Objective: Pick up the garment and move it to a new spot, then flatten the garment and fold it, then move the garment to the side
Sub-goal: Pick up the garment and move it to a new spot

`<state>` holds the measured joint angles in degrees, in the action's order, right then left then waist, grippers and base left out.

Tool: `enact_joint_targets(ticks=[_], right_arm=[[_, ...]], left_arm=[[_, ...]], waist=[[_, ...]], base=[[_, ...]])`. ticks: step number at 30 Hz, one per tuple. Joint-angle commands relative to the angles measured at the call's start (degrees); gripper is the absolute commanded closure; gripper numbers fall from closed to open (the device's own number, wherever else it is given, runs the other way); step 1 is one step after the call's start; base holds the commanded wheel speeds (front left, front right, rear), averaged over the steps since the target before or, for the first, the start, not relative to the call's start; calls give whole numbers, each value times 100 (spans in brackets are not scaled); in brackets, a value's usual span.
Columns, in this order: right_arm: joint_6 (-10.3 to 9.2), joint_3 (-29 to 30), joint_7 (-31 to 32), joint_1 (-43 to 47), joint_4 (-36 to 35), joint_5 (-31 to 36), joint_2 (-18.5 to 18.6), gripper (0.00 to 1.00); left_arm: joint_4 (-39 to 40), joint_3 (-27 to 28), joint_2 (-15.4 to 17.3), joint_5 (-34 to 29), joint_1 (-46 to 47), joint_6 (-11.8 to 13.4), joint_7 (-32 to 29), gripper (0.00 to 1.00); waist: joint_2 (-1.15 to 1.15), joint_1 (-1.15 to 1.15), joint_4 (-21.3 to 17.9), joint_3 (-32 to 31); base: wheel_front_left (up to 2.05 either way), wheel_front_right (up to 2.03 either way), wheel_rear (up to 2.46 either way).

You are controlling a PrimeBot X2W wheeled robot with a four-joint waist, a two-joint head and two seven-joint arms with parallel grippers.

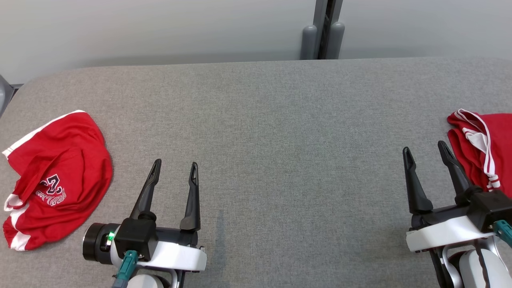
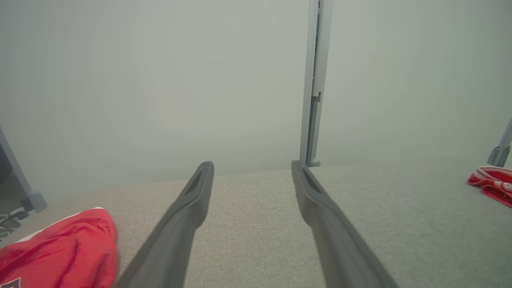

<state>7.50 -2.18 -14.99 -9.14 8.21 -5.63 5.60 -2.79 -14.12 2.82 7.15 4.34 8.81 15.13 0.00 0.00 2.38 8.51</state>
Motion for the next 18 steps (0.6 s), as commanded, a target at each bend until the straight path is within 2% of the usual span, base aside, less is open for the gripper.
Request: enact_joint_targets(ticks=[1,7,18], right_arm=[[-2,26,-25,-47,-23,-53,10,0],[-2,74,-25,32,-72,-84,-12,0],[-2,-221,-26,-74,-129,-135,-14,0]], left_arm=[[-3,19,19,-9,43,-15,0,0],[-24,-78,20,21,127,-40,0,0],[-77,-76,18,14,165,9,0,0]], waist=[[0,0,-3,8],[0,0,151,43],[0,0,1166,247]], base=[[0,0,0],[0,0,0],[0,0,0]])
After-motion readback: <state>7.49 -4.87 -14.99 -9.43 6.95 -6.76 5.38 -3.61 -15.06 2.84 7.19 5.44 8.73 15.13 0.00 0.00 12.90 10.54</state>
